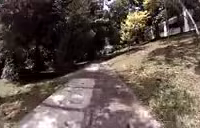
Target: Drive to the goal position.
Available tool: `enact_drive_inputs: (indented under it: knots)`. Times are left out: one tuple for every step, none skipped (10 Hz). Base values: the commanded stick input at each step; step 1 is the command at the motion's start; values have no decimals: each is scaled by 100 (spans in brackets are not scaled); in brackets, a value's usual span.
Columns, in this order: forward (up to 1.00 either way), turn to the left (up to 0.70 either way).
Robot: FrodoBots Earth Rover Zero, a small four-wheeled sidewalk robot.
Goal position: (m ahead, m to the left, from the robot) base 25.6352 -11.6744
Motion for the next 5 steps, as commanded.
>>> enact_drive_inputs:
  knots:
    - [100, 0]
    - [100, 0]
    - [100, 0]
    - [100, 0]
    - [100, 0]
